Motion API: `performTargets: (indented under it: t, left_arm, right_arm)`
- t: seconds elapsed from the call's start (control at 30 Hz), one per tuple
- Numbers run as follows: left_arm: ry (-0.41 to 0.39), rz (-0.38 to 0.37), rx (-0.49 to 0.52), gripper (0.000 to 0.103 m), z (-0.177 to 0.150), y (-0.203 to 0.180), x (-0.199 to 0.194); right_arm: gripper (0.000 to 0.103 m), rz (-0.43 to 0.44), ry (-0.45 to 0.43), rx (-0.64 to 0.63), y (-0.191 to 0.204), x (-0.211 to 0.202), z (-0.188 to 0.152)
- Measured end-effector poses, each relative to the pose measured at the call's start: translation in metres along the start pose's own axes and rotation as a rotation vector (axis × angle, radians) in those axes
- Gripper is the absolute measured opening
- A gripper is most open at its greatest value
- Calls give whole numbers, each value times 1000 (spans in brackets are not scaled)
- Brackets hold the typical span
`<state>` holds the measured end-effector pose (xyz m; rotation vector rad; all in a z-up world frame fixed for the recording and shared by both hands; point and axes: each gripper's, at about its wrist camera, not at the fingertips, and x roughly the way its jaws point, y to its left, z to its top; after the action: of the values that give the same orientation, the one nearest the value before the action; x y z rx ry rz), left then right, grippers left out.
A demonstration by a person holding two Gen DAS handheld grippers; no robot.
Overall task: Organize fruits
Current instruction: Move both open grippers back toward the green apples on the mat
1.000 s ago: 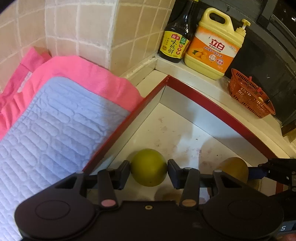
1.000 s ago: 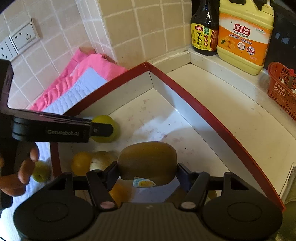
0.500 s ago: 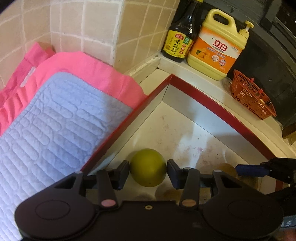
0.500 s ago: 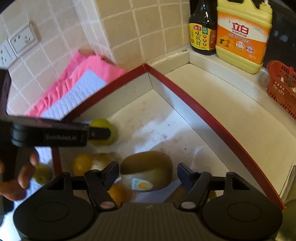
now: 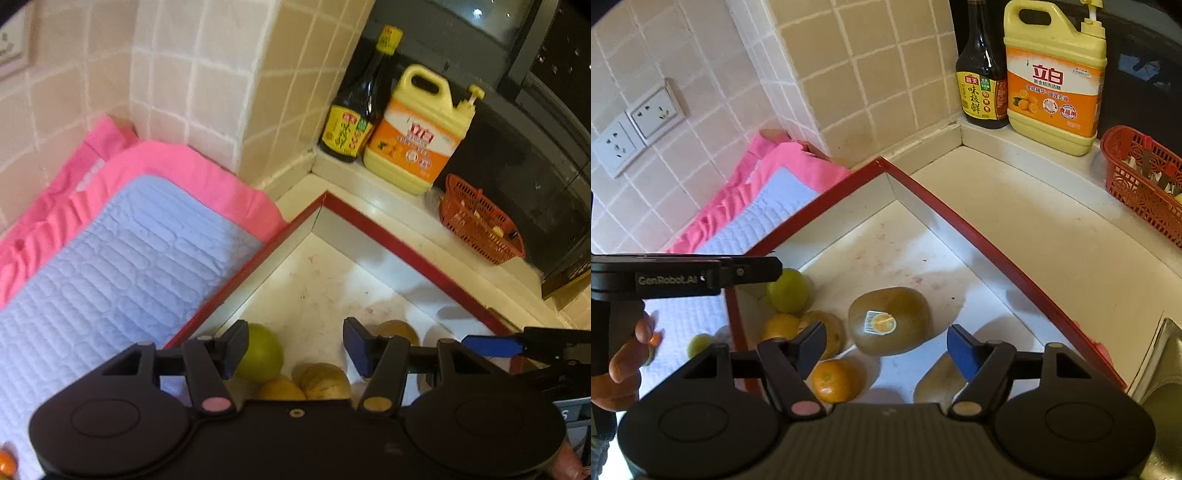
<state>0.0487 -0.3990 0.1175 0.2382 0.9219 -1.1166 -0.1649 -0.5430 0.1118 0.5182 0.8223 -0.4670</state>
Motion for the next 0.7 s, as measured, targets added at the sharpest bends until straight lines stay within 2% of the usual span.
performTargets:
  t: [0.2, 0.33, 0.53, 0.7]
  left_arm:
    - [-92, 29, -19, 67, -9, -2, -50]
    - [-159, 57, -51, 67, -23, 11, -90]
    - [-256, 150, -156, 67, -56, 63, -159]
    - [-313, 242, -262, 67, -85, 110, -212]
  right_arm:
    - [75, 14, -18, -25, 12, -21, 1]
    - [81, 13, -45, -60, 30, -39, 3]
    - [82, 43, -94, -144, 78, -61, 9]
    - [82, 97, -93, -217, 131, -60, 11]
